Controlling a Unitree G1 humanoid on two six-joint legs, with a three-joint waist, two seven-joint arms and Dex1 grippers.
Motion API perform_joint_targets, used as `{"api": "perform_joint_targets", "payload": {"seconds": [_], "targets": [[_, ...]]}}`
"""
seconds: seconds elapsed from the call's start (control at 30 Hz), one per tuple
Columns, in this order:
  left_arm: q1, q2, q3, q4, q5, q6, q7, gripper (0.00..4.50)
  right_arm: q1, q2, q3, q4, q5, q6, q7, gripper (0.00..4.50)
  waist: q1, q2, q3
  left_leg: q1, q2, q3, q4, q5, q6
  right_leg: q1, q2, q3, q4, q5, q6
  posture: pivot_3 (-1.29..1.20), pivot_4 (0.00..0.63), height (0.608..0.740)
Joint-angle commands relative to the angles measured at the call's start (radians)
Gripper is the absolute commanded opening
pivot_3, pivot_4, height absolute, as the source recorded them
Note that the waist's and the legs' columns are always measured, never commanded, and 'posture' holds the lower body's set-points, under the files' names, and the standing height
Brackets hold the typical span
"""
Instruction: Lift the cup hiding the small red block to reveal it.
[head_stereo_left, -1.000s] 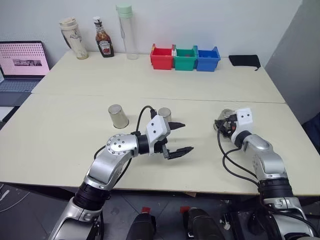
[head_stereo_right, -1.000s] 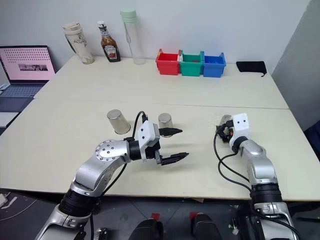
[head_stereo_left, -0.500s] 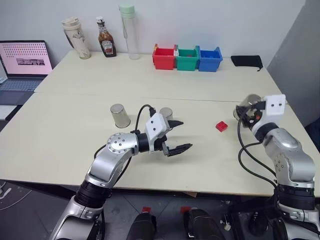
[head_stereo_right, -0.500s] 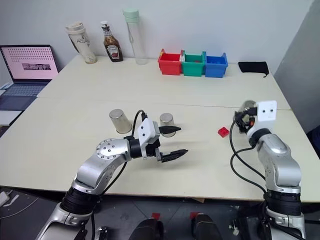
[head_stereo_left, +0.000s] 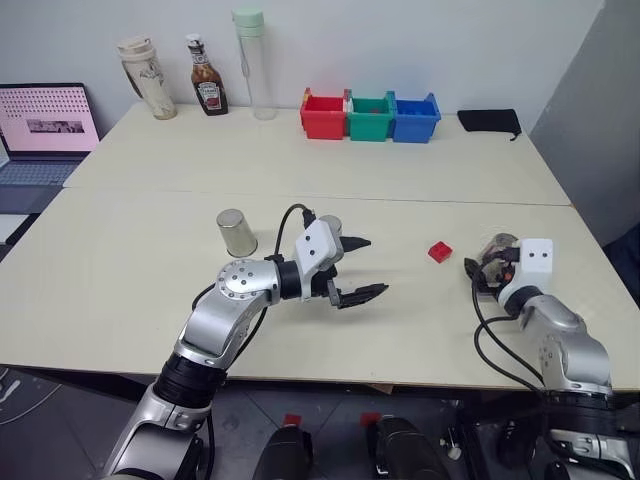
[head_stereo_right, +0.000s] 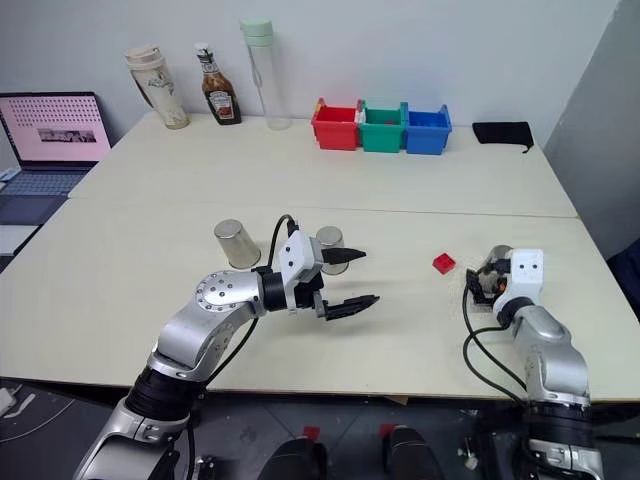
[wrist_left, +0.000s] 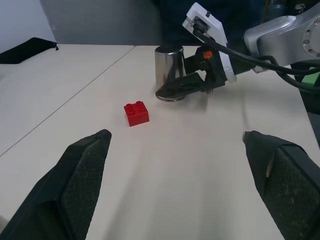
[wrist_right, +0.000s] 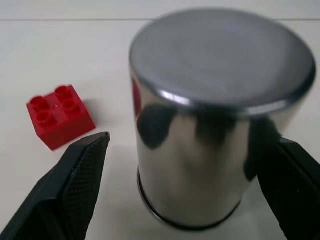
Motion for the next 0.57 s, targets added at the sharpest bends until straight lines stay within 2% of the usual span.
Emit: {"api": "perform_joint_targets", "payload": {"seconds": [0.03, 0.17, 0.3, 0.43, 0.57], "targets": [[-0.011, 0.007, 0.02, -0.023, -0.001, 0.006, 0.003, 4.5, 0.074, -0.029, -0.044, -0.172, 0.041, 0.092, 0.002, 4.48, 0.001, 0.0, 0.0, 0.0, 0.0, 0.0, 0.0, 0.0, 0.0, 0.0, 0.0, 0.0, 0.0, 0.0, 0.0, 0.0, 0.15, 0.74], [-0.016, 0.051, 0.055, -0.025, -0.012, 0.042, -0.004, 4.5, 0.253, -0.109, -0.066, -0.432, 0.107, 0.223, 0.074, 4.48, 0.004, 0.001, 0.0, -0.001, 0.0, -0.003, -0.001, 0.0, 0.0, 0.0, 0.0, -0.001, -0.001, 0.0, 0.0, 0.0, 0.15, 0.74], [0.003, 0.144, 0.104, -0.058, -0.043, 0.082, -0.054, 4.5, 0.4, -0.197, -0.168, -0.713, 0.292, 0.333, 0.197, 4.48, -0.002, 0.001, 0.0, 0.0, 0.001, -0.002, 0.0, 0.0, 0.0, 0.0, 0.0, -0.001, 0.0, -0.001, 0.0, 0.0, 0.15, 0.74], [0.017, 0.187, 0.12, -0.088, -0.058, 0.1, -0.079, 4.5, 0.437, -0.262, -0.243, -0.864, 0.419, 0.413, 0.22, 4.48, -0.003, 0.001, 0.0, 0.002, 0.002, -0.001, 0.0, 0.0, 0.0, 0.002, 0.002, -0.001, 0.0, -0.001, 0.0, 0.0, 0.15, 0.74], [0.016, 0.181, 0.101, -0.104, -0.064, 0.121, -0.087, 4.5, 0.408, -0.231, -0.264, -0.875, 0.482, 0.457, 0.143, 4.48, 0.002, 0.0, -0.001, 0.002, 0.002, -0.002, 0.0, 0.001, 0.001, 0.002, 0.001, -0.001, -0.001, -0.004, -0.005, 0.0, 0.15, 0.74]]}}
